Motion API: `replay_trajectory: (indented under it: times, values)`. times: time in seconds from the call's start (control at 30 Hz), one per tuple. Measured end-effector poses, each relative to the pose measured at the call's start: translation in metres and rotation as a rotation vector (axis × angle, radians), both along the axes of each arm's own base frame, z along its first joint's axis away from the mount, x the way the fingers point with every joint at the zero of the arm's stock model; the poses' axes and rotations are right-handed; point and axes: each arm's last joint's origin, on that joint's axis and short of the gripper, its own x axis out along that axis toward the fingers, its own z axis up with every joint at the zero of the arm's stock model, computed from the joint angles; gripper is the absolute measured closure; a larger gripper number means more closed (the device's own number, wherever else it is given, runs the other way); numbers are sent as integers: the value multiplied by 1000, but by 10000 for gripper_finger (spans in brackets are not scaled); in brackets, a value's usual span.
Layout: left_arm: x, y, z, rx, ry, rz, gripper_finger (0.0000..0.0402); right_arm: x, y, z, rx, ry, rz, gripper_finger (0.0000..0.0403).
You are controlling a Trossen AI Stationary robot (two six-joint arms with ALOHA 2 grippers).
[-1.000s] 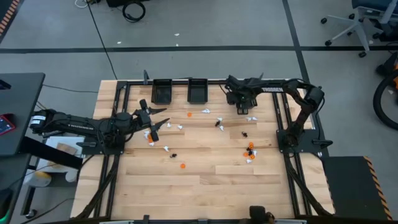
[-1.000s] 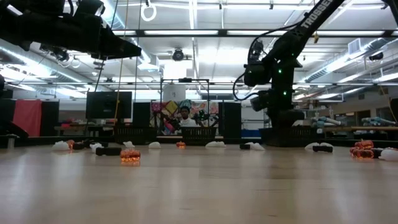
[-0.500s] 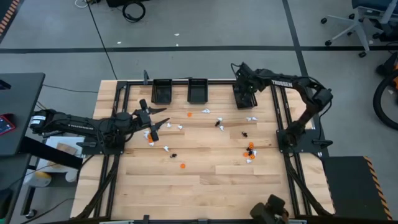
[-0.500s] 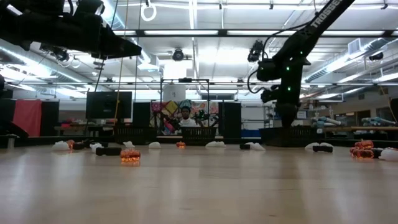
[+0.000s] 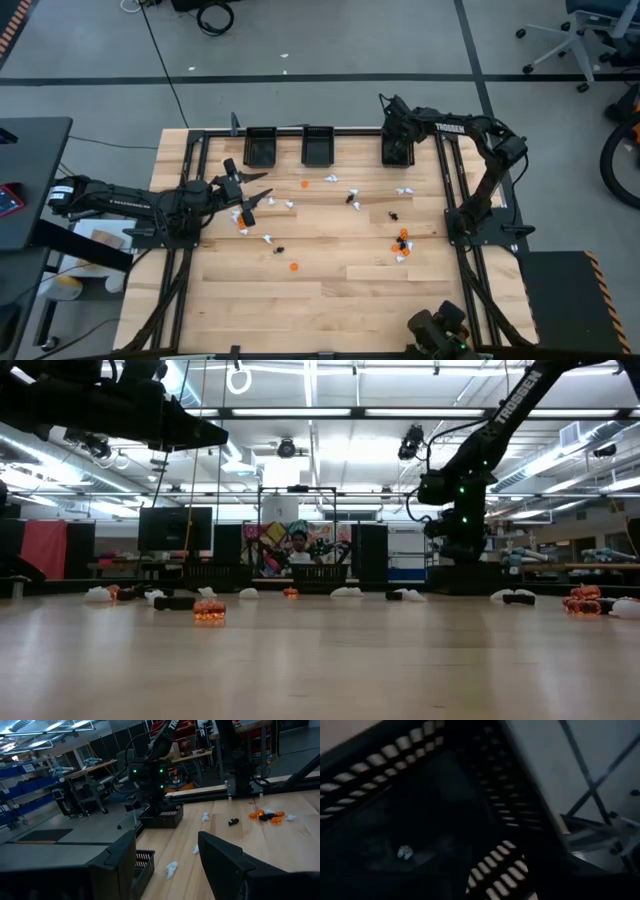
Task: Sort Halloween decoration
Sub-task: Put the black voodoo toy into the right black bin
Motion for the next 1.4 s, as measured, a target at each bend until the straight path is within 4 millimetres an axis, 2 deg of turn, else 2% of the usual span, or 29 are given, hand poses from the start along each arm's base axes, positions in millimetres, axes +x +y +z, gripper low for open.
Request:
replay_trajectory:
  times: [0.13, 0.3, 0.6, 0.77, 0.97, 1.2, 1.4]
  values:
    - [0, 0, 0, 0, 0, 0, 207, 9, 7, 1, 8, -1, 54, 223]
    - [0, 0, 0, 0, 0, 0, 207, 22, 32, 12, 13, 43, 110, 223]
    - [0, 0, 0, -10, -4, -1, 207, 38, 104, 56, 45, -28, 194, 228]
    - [0, 0, -1, -27, -3, -1, 207, 43, 147, 63, 126, -25, 208, 229]
    - [0, 0, -1, -35, -6, -1, 207, 47, 181, 50, 301, -66, 162, 230]
    - [0, 0, -2, -37, 2, -1, 207, 37, 197, 21, 379, -65, 2, 241]
    - [0, 0, -1, -36, -10, -1, 207, 36, 212, 8, 401, -96, -49, 243]
